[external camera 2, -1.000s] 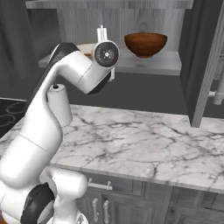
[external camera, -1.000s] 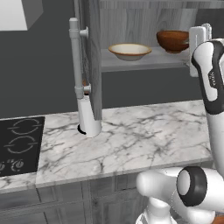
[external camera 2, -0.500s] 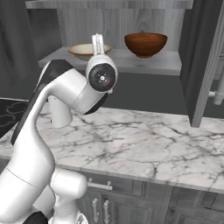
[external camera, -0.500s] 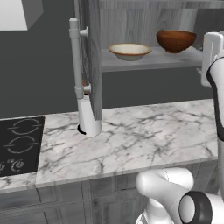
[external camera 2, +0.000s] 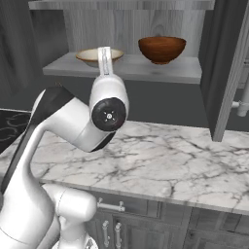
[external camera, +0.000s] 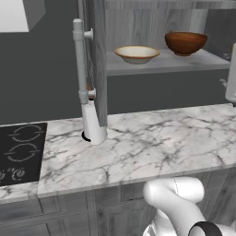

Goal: Open the cabinet. Pick the bowls from the counter and place them in the cabinet. Then close the cabinet.

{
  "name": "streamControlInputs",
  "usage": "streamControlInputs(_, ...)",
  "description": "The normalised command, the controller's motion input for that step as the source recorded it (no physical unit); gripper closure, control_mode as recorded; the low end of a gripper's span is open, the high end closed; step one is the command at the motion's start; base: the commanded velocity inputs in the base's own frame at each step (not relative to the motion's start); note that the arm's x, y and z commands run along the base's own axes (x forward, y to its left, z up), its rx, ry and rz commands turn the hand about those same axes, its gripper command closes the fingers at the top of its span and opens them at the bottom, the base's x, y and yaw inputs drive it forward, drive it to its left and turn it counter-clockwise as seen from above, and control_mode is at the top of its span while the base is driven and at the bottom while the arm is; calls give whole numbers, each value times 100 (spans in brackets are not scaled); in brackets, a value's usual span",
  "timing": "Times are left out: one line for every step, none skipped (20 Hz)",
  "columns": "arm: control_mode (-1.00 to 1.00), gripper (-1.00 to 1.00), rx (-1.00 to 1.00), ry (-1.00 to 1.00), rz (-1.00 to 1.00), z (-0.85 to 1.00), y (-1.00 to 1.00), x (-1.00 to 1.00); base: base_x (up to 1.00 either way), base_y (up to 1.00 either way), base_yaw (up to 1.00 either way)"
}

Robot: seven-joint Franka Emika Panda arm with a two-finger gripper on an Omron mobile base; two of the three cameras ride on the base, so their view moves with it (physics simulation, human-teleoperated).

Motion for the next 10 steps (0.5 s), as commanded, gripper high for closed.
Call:
streamControlInputs(-100,-100,1,-2,0,3,-29,-48,0,0,0)
streamControlInputs(-100,-100,3,0,0,6,-34,-44,0,0,0)
streamControlInputs(-100,-100,3,0,0,6,-36,-42,0,0,0)
streamControlInputs(-100,-100,3,0,0,6,-37,-42,0,0,0)
streamControlInputs(-100,-100,4,0,0,6,-38,-49,0,0,0)
streamControlInputs(-100,-100,4,-2,0,7,-39,-55,0,0,0)
streamControlInputs(-100,-100,3,-4,0,9,-32,-59,0,0,0)
streamControlInputs(-100,-100,3,-5,0,10,-32,-61,0,0,0)
streamControlInputs(-100,-100,4,-6,0,9,-36,-66,0,0,0)
streamControlInputs(-100,-100,4,-7,0,6,-34,-68,0,0,0)
